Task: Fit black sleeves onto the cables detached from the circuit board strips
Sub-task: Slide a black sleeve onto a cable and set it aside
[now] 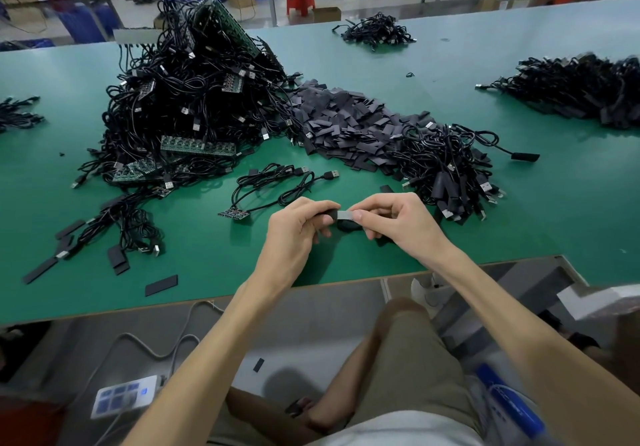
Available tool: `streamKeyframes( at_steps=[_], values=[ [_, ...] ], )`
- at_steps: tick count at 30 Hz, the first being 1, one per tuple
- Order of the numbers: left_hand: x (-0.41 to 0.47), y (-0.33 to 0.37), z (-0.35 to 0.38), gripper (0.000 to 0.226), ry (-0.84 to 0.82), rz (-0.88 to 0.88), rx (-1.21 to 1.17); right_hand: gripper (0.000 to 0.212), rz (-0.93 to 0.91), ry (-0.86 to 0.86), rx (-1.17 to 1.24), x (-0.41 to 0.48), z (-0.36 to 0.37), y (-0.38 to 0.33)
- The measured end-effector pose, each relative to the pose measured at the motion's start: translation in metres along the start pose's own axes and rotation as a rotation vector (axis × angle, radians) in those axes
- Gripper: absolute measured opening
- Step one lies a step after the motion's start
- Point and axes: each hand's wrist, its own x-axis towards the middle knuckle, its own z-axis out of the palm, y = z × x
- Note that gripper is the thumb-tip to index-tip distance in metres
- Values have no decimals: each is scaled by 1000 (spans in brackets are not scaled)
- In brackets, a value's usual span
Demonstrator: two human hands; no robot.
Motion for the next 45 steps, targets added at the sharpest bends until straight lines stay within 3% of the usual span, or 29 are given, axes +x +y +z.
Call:
streamKeyframes(
  at_steps=[15, 21, 28, 35, 45],
  values=[
    [-2, 9, 0, 26, -127, 98, 174, 6, 26, -51, 49, 2, 3, 1],
    [-1, 6, -2, 20, -61, 53, 102, 20, 47, -49, 99, 0, 3, -3],
    [-1, -2, -1, 16, -25, -51, 29, 9, 10, -51, 106, 0, 2, -2],
    [-2, 5, 0, 19, -130, 67, 140, 3, 4, -32, 114, 1, -1, -1],
    [-1, 9, 0, 18, -161, 87, 129, 8, 31, -68, 123, 1, 2, -1]
  ],
)
